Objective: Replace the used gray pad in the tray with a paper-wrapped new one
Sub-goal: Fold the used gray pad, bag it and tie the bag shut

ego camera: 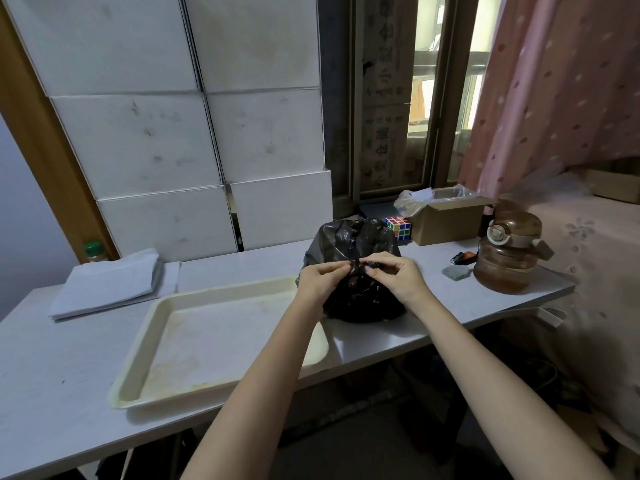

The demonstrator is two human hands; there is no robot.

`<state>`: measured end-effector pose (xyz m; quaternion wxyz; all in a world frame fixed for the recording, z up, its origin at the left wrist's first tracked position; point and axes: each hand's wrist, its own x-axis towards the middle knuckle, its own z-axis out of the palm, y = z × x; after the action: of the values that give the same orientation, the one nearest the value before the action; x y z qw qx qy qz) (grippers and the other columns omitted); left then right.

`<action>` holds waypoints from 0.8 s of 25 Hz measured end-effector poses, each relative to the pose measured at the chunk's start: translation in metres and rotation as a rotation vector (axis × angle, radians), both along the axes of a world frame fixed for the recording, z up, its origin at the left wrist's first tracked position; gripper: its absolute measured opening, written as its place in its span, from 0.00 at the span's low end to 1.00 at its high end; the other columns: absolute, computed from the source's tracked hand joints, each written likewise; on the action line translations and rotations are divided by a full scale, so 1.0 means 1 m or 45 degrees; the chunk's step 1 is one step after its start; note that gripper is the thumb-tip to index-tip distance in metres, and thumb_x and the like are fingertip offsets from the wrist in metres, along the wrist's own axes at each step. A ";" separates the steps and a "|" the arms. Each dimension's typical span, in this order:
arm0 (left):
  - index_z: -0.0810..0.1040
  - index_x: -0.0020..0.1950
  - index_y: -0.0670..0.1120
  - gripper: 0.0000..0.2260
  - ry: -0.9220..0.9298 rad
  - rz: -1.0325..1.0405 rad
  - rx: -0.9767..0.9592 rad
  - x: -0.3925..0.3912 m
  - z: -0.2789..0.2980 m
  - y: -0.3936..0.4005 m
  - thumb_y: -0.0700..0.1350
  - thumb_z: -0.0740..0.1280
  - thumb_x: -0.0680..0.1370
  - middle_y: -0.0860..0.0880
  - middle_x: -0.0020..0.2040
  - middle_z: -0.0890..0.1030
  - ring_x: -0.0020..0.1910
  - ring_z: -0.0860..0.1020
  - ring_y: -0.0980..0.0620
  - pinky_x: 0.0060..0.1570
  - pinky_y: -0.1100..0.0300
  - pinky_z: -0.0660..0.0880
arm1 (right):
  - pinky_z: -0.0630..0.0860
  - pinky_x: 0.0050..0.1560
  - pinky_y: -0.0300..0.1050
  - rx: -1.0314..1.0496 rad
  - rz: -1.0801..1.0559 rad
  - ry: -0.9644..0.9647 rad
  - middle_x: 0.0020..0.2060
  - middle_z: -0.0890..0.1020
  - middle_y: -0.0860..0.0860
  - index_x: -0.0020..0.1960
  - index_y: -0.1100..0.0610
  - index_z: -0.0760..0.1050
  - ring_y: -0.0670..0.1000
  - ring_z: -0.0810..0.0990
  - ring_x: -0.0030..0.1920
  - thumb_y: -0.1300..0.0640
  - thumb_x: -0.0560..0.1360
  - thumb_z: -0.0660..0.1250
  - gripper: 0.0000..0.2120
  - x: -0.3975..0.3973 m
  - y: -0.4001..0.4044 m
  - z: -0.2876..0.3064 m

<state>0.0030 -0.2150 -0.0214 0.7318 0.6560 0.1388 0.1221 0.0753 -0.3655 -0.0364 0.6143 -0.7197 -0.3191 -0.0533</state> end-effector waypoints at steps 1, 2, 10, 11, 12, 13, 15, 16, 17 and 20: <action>0.83 0.53 0.40 0.09 0.016 0.025 -0.007 0.001 -0.001 0.002 0.38 0.71 0.73 0.42 0.45 0.84 0.46 0.81 0.46 0.56 0.54 0.79 | 0.75 0.50 0.29 0.025 -0.035 -0.005 0.44 0.81 0.54 0.53 0.67 0.80 0.35 0.80 0.43 0.70 0.71 0.68 0.11 0.000 -0.001 -0.001; 0.83 0.53 0.40 0.10 0.021 0.060 -0.006 0.001 -0.002 0.004 0.37 0.72 0.73 0.41 0.46 0.83 0.46 0.80 0.46 0.56 0.53 0.78 | 0.75 0.49 0.29 0.050 -0.070 0.000 0.43 0.81 0.55 0.52 0.66 0.81 0.35 0.80 0.42 0.70 0.71 0.70 0.10 0.001 -0.002 -0.002; 0.81 0.55 0.34 0.11 -0.063 0.343 0.129 0.011 -0.015 0.034 0.34 0.71 0.73 0.44 0.43 0.81 0.22 0.75 0.67 0.28 0.76 0.72 | 0.75 0.42 0.27 0.035 -0.223 0.234 0.36 0.83 0.44 0.46 0.58 0.83 0.33 0.80 0.36 0.64 0.71 0.71 0.05 0.012 -0.027 -0.014; 0.80 0.55 0.33 0.11 -0.070 0.356 0.140 0.011 -0.016 0.038 0.34 0.70 0.73 0.43 0.44 0.81 0.22 0.75 0.67 0.28 0.76 0.72 | 0.74 0.40 0.25 0.019 -0.237 0.239 0.37 0.82 0.45 0.48 0.60 0.82 0.32 0.80 0.35 0.64 0.71 0.71 0.06 0.013 -0.029 -0.014; 0.80 0.55 0.33 0.11 -0.076 0.366 0.150 0.011 -0.017 0.042 0.34 0.70 0.73 0.42 0.46 0.81 0.24 0.76 0.66 0.30 0.75 0.73 | 0.73 0.38 0.23 0.007 -0.250 0.239 0.37 0.81 0.45 0.50 0.61 0.81 0.31 0.79 0.35 0.64 0.72 0.70 0.07 0.014 -0.032 -0.015; 0.80 0.55 0.32 0.11 -0.082 0.375 0.152 0.011 -0.018 0.045 0.34 0.70 0.73 0.41 0.47 0.82 0.27 0.78 0.63 0.34 0.73 0.75 | 0.73 0.38 0.22 0.002 -0.269 0.239 0.38 0.81 0.45 0.50 0.61 0.81 0.30 0.79 0.35 0.64 0.72 0.70 0.07 0.016 -0.034 -0.016; 0.80 0.55 0.32 0.11 -0.091 0.384 0.142 0.013 -0.018 0.053 0.33 0.70 0.73 0.39 0.47 0.82 0.31 0.79 0.57 0.37 0.70 0.77 | 0.73 0.40 0.23 0.008 -0.321 0.262 0.38 0.81 0.45 0.50 0.61 0.81 0.32 0.80 0.35 0.63 0.72 0.70 0.07 0.020 -0.040 -0.018; 0.79 0.56 0.31 0.12 -0.089 0.391 0.141 0.014 -0.018 0.057 0.33 0.70 0.74 0.40 0.45 0.82 0.31 0.79 0.56 0.35 0.71 0.77 | 0.74 0.41 0.25 0.013 -0.351 0.278 0.38 0.81 0.45 0.50 0.62 0.81 0.35 0.80 0.37 0.63 0.73 0.70 0.07 0.023 -0.042 -0.019; 0.79 0.56 0.31 0.11 -0.078 0.403 0.148 0.015 -0.017 0.062 0.33 0.69 0.74 0.42 0.42 0.81 0.31 0.79 0.55 0.34 0.72 0.77 | 0.74 0.41 0.27 0.017 -0.384 0.292 0.38 0.81 0.45 0.50 0.63 0.81 0.38 0.80 0.38 0.63 0.73 0.70 0.07 0.027 -0.046 -0.020; 0.79 0.56 0.31 0.11 -0.035 0.461 0.162 0.022 -0.017 0.082 0.32 0.68 0.74 0.47 0.35 0.79 0.33 0.77 0.52 0.40 0.65 0.76 | 0.73 0.36 0.26 0.049 -0.497 0.337 0.35 0.80 0.48 0.50 0.66 0.80 0.43 0.77 0.37 0.62 0.73 0.69 0.09 0.037 -0.059 -0.021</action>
<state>0.0250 -0.1326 -0.0387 0.6568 0.6634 0.2365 0.2694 0.1126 -0.4249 -0.0575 0.6425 -0.7566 -0.0894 -0.0823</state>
